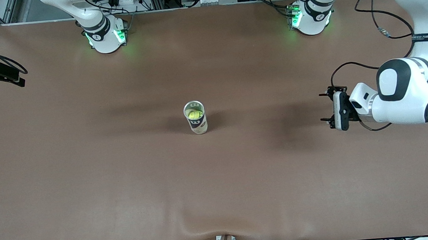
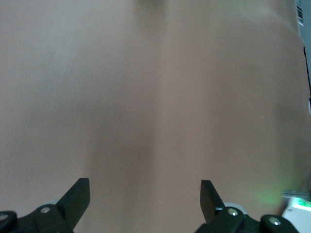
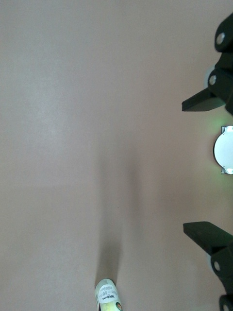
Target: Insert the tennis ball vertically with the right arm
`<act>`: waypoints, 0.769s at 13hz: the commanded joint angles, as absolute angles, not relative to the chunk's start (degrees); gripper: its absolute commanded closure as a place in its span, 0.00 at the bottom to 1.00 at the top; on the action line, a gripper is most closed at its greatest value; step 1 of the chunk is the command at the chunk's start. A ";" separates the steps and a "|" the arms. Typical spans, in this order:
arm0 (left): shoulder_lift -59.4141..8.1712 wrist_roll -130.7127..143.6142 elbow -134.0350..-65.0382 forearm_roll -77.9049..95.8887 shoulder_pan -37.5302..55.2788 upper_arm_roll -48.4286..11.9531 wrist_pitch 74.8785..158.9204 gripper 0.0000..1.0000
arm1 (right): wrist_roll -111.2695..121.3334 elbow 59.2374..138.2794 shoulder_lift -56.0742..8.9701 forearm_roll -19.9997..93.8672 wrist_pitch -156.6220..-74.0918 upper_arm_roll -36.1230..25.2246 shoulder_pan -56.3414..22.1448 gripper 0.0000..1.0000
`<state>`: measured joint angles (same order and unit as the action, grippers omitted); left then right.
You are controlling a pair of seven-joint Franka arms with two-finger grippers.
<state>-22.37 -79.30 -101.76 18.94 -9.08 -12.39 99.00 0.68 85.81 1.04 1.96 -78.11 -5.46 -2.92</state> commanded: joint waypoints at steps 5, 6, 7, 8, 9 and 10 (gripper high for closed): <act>-15.65 -45.04 -97.38 5.83 -8.53 -13.53 91.76 0.00 | 1.32 84.81 0.62 1.58 -79.45 -4.39 -2.02 0.00; -14.69 -38.74 -97.47 4.93 -8.61 -14.32 91.76 0.00 | 1.32 84.90 0.62 1.67 -79.54 -4.39 -2.02 0.00; -14.07 -33.19 -97.47 4.40 -8.61 -14.94 91.67 0.00 | 1.32 84.82 0.62 1.67 -79.54 -4.39 -2.02 0.00; -13.19 -28.87 -97.38 4.13 -8.61 -15.55 91.50 0.00 | 1.32 84.81 0.62 1.76 -79.54 -4.39 -2.02 0.00; -12.84 -25.26 -97.21 3.78 -8.61 -16.25 91.49 0.00 | 1.23 84.81 0.53 1.93 -79.54 -4.39 -2.02 0.00; -12.66 -23.31 -96.42 2.74 -8.61 -16.35 91.49 0.00 | 1.23 84.81 0.53 2.02 -79.63 -4.39 -2.11 0.00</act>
